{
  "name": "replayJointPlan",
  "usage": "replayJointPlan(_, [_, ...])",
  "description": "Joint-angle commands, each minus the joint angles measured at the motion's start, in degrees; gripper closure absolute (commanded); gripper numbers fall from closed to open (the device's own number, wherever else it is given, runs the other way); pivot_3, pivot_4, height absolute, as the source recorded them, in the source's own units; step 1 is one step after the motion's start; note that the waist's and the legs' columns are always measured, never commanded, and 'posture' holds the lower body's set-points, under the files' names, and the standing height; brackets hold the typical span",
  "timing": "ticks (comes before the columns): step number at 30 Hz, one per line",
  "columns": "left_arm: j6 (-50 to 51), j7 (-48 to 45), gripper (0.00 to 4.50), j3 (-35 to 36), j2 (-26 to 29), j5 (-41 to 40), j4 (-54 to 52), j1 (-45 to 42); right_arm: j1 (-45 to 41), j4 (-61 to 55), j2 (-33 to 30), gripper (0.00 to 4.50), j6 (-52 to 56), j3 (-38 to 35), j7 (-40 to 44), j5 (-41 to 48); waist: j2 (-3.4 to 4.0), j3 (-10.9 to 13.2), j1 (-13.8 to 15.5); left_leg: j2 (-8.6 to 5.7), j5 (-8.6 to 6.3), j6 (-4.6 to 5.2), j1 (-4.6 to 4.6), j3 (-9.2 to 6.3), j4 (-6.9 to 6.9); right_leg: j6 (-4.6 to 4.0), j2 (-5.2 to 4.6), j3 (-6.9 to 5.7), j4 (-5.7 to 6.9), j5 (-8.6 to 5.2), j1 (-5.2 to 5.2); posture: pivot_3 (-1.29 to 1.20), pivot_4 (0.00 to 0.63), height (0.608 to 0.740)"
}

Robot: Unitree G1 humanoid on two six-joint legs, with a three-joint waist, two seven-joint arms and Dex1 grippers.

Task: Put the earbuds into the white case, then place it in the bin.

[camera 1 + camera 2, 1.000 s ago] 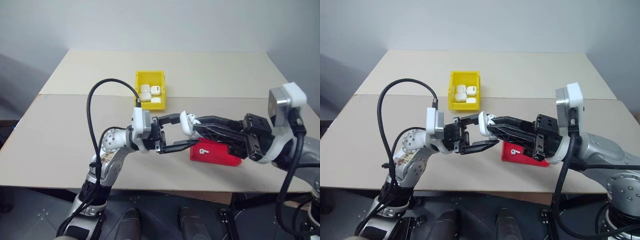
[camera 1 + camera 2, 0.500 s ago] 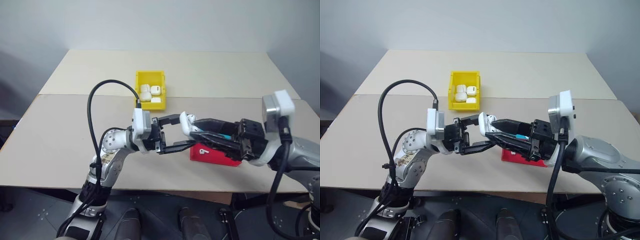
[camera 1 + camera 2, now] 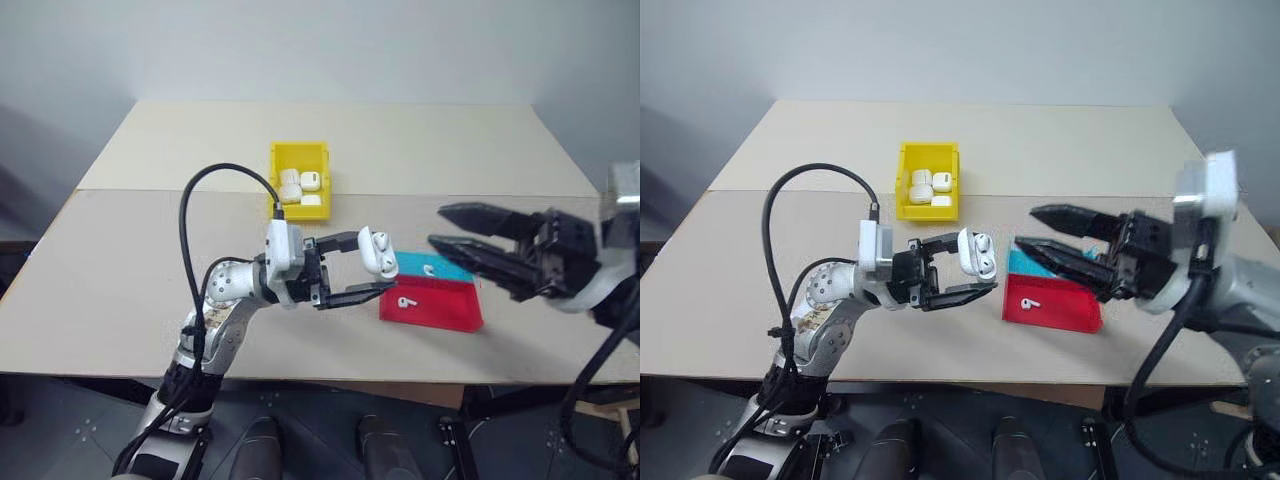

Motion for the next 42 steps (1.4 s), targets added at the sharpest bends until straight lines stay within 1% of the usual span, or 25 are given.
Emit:
replayJointPlan(1, [-3.69, -0.87, 1.71, -2.23, -0.67, 3.78, 3.17, -2.23, -7.72, 1.65, -1.95, 2.59, 0.94, 5.25, 1.23, -0.79, 0.00, 0.00, -0.01, 0.00, 0.00, 0.00, 0.02, 0.01, 0.01, -0.08, 0.01, 0.02, 0.00, -0.03, -0.01, 0.00, 0.150, 0.740])
replayJointPlan(2, [-4.57, -1.26, 1.71, -2.62, -1.06, 4.25, 4.34, -2.56, -9.25, 1.86, -2.03, 2.84, 0.60, 6.90, 2.38, -2.08, -0.01, 0.00, 0.10, 0.00, 0.01, 0.01, 0.00, -0.01, 0.00, -0.12, 0.01, 0.00, -0.01, -0.05, 0.00, 0.00, 0.150, 0.740])
replayJointPlan(4, [-5.56, -1.06, 1.71, -3.72, -1.90, 5.95, 6.16, -3.48, -12.78, 2.30, -1.67, 3.53, 1.20, 11.72, 3.72, -4.56, -0.01, 0.00, 0.26, 0.00, 0.01, 0.01, -0.04, 0.00, -0.01, -0.13, 0.00, 0.00, -0.05, -0.06, -0.01, 0.00, 0.150, 0.740])
replayJointPlan(6, [-5.98, -0.65, 1.71, -4.23, -2.59, 6.78, 6.92, -4.00, -14.66, 2.46, -1.52, 4.22, 1.61, 15.24, 4.54, -6.88, -0.01, 0.00, 0.31, 0.00, 0.01, 0.01, -0.11, 0.02, -0.01, 0.04, -0.01, 0.02, -0.09, 0.04, -0.07, 0.00, 0.150, 0.740])
replayJointPlan(7, [-6.11, -0.58, 1.71, -4.25, -2.85, 6.95, 7.07, -4.13, -15.09, 2.42, -1.46, 4.48, 1.53, 16.39, 4.90, -7.96, -0.01, 0.00, 0.33, 0.00, 0.00, 0.01, -0.16, 0.02, -0.02, 0.17, -0.01, 0.00, -0.11, 0.10, -0.10, 0.00, 0.150, 0.740])
replayJointPlan(10, [-7.83, -0.46, 1.71, -4.26, -3.89, 7.59, 7.71, -4.22, -15.00, 0.65, -2.21, 4.48, 0.94, 21.36, 6.30, -13.73, 0.00, 0.00, 0.56, 0.00, 0.00, 0.01, -0.28, -0.01, -0.07, 0.25, -0.02, -0.06, -0.15, 0.13, -0.18, 0.00, 0.150, 0.740])
replayJointPlan(14, [-8.03, 0.22, 1.71, -4.51, -4.67, 8.10, 7.20, -3.99, -14.10, -0.75, -1.98, 4.48, 0.35, 24.77, 7.84, -18.42, 0.00, 0.00, 0.56, 0.00, 0.00, 0.00, -0.30, -0.02, -0.09, 0.25, -0.02, -0.08, -0.14, 0.11, -0.21, 0.00, 0.150, 0.740])
replayJointPlan(20, [-6.92, 0.02, 1.71, -3.85, -4.36, 6.64, 4.65, -3.15, -13.06, -1.12, -2.22, 4.48, 1.07, 25.44, 8.81, -22.03, 0.00, 0.00, 0.49, 0.00, 0.00, 0.00, -0.28, -0.02, -0.04, 0.28, -0.02, -0.08, -0.10, 0.13, -0.19, 0.00, 0.150, 0.740])
replayJointPlan(30, [-6.38, -0.34, 1.71, -2.14, -3.34, 4.73, 3.93, -3.02, -6.84, -0.47, -6.61, 4.48, 0.11, 19.00, 11.71, -24.55, 0.00, 0.00, 0.55, 0.00, 0.00, 0.01, -0.25, -0.01, -0.02, 0.28, -0.03, -0.07, -0.08, 0.13, -0.16, 0.00, 0.150, 0.740])
replayJointPlan(32, [-6.40, -0.29, 1.71, -2.02, -3.51, 4.63, 3.99, -3.03, -6.78, -0.59, -5.94, 4.48, -0.13, 17.13, 11.55, -23.51, 0.00, 0.00, 0.47, 0.00, 0.00, 0.01, -0.25, -0.02, -0.02, 0.28, -0.03, -0.07, -0.08, 0.13, -0.16, 0.00, 0.150, 0.740])
replayJointPlan(37, [-8.20, 1.38, 1.71, -0.90, -4.45, 4.93, 5.12, -3.42, -8.49, 0.19, -1.93, 4.48, -0.78, 9.01, 9.41, -16.26, -0.01, 0.00, 0.42, 0.00, 0.00, 0.01, -0.23, -0.02, -0.01, 0.29, -0.02, -0.06, -0.05, 0.14, -0.15, 0.00, 0.150, 0.740])
replayJointPlan(39, [-9.20, 6.88, 1.71, 1.17, -6.42, 6.84, 6.27, -5.08, -8.49, 1.10, -1.02, 4.48, -0.52, 5.09, 7.61, -14.20, -0.01, 0.00, 0.51, 0.00, 0.00, 0.01, -0.23, -0.03, -0.01, 0.30, -0.02, -0.07, -0.05, 0.14, -0.14, 0.00, 0.150, 0.740])
replayJointPlan(42, [-16.63, 22.16, 1.71, 5.01, -12.22, 14.83, 13.34, -10.78, -6.38, 1.73, -0.54, 4.48, -0.02, 1.33, 4.99, -14.02, -0.05, 0.02, 1.31, -0.02, 0.01, 0.01, -0.26, -0.08, 0.12, 0.37, -0.02, -0.10, -0.07, 0.20, -0.06, 0.00, 0.150, 0.740])
